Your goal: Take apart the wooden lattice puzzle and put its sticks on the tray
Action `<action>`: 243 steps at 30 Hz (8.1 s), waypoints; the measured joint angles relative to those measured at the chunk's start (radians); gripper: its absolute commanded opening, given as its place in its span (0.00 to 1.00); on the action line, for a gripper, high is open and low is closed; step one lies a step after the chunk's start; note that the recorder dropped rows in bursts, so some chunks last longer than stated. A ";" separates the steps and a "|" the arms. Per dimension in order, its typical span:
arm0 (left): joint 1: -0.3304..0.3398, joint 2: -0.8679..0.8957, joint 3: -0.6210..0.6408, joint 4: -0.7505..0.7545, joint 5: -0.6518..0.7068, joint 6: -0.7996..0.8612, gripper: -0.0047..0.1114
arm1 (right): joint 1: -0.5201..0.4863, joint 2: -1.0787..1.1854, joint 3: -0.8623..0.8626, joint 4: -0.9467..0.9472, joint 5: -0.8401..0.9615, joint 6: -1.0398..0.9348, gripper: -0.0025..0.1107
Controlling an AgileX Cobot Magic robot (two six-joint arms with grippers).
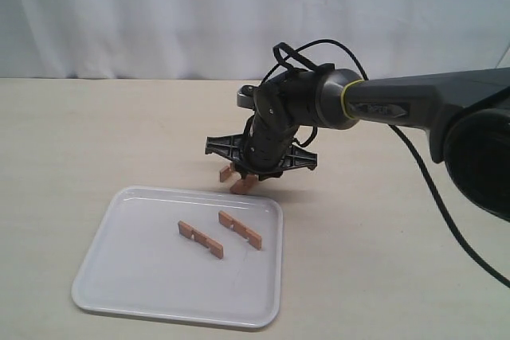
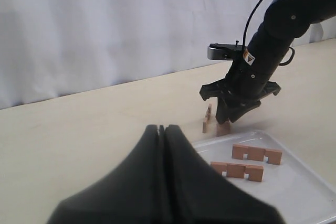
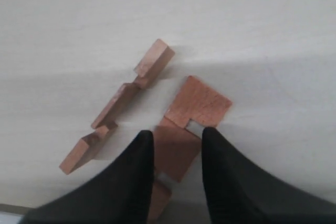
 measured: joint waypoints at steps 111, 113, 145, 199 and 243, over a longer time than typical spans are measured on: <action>0.000 0.000 0.000 0.000 0.000 0.000 0.04 | 0.055 -0.073 -0.225 0.075 0.338 -0.625 0.56; 0.000 0.000 0.000 0.000 0.000 0.000 0.04 | 0.004 -0.052 -0.221 0.065 0.336 -0.563 0.56; 0.000 0.000 0.000 0.000 0.000 0.000 0.04 | -0.033 0.108 -0.217 -0.030 0.232 -0.359 0.08; 0.000 0.000 0.000 0.000 0.000 0.000 0.04 | -0.081 -0.161 0.234 -0.025 0.222 -1.334 0.28; 0.000 0.000 0.000 0.000 0.000 0.000 0.04 | -0.184 -0.131 0.199 0.126 0.185 -1.187 0.48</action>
